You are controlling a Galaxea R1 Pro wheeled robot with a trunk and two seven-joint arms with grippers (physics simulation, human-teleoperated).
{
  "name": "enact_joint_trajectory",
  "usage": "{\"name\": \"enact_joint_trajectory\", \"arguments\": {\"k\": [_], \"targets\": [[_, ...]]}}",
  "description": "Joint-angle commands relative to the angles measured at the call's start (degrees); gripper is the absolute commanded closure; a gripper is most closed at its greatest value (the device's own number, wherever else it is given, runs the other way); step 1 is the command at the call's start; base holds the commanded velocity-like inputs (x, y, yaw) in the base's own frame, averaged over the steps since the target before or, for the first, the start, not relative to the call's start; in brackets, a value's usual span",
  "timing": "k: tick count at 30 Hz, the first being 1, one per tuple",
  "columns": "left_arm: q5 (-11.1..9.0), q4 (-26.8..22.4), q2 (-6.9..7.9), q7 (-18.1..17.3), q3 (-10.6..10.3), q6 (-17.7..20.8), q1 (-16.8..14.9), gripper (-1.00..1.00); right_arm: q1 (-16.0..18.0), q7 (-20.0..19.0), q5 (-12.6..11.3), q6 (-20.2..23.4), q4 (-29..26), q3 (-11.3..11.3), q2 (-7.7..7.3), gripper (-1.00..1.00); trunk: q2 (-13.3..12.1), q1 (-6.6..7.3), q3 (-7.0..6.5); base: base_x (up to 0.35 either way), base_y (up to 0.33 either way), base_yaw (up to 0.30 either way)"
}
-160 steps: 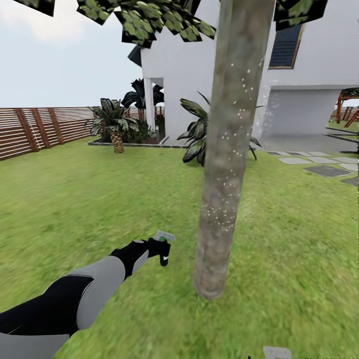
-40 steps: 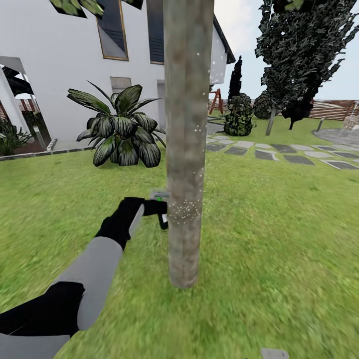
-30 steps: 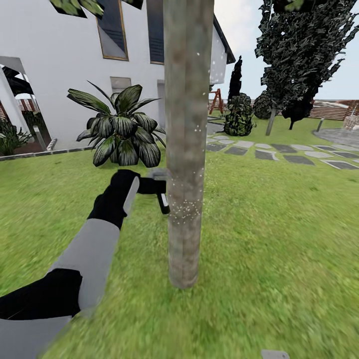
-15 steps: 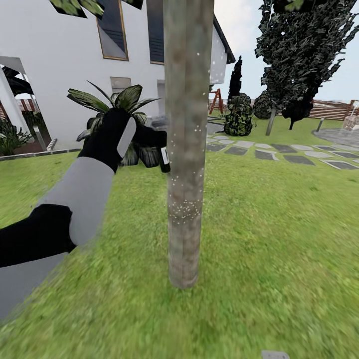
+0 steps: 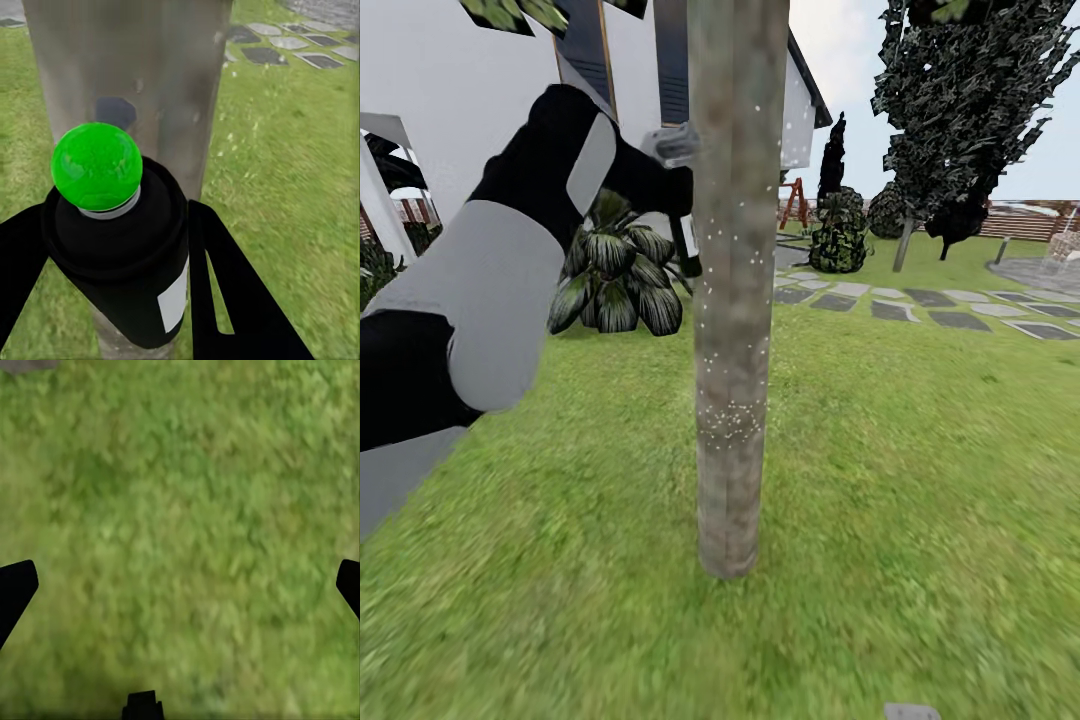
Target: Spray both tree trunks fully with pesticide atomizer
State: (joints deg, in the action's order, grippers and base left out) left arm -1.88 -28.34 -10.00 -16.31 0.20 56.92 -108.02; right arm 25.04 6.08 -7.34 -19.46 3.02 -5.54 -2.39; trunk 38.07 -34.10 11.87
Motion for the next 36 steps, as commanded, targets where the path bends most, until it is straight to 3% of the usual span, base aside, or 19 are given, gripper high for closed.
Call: {"name": "enact_joint_trajectory", "arguments": {"k": [1, 8, 9, 10, 12, 15, 30, 36], "targets": [[-0.19, 0.02, 0.00, 0.05, 0.03, 0.27, -1.23, 1.00, 0.10, -0.01, -0.58, -0.40, 0.23, -0.49, 0.02, -1.00, 0.07, -0.02, 0.10, 0.000, 0.000, 0.000], [-0.58, -0.04, 0.00, 0.05, 0.09, 0.37, -4.39, 1.00, 0.10, -0.01, -0.57, -0.40, 0.25, -0.49, 0.02, -1.00, 0.07, -0.02, 0.10, 0.000, 0.000, 0.000], [-1.50, 0.02, 0.00, 0.05, 0.13, 0.37, -4.48, 1.00, 0.10, -0.01, -0.57, -0.40, 0.24, -0.49, 0.02, -1.00, 0.07, -0.02, 0.10, 0.000, 0.000, 0.000], [-4.55, 0.12, 0.00, 0.05, 0.20, 0.35, -4.59, 1.00, 0.10, -0.01, -0.57, -0.40, 0.24, -0.51, 0.02, -1.00, 0.07, -0.02, 0.10, 0.000, 0.000, 0.000], [-7.86, 1.09, 0.00, 0.05, 0.22, 0.32, -4.63, 1.00, 0.10, -0.01, -0.57, -0.40, 0.25, -0.50, 0.02, -1.00, 0.07, -0.02, 0.10, 0.000, 0.000, 0.000], [-10.72, 2.76, 0.00, 0.05, 0.38, 0.28, -4.65, 1.00, 0.10, -0.01, -0.57, -0.40, 0.28, -0.51, 0.02, -1.00, 0.07, -0.02, 0.10, 0.000, 0.000, 0.000], [-11.48, 23.22, 0.00, 0.06, 0.77, -1.98, -4.66, 1.00, -0.14, -0.01, -0.57, -0.40, 0.23, -0.50, 0.02, -1.00, 0.07, -0.02, 0.10, 0.000, 0.000, 0.000], [-11.48, 26.39, 0.00, 0.05, 0.77, -3.56, -4.49, 1.00, -0.25, -0.01, -0.57, -0.40, 0.23, -0.52, 0.02, -1.00, 0.07, -0.02, 0.10, 0.000, 0.000, 0.000]]}}
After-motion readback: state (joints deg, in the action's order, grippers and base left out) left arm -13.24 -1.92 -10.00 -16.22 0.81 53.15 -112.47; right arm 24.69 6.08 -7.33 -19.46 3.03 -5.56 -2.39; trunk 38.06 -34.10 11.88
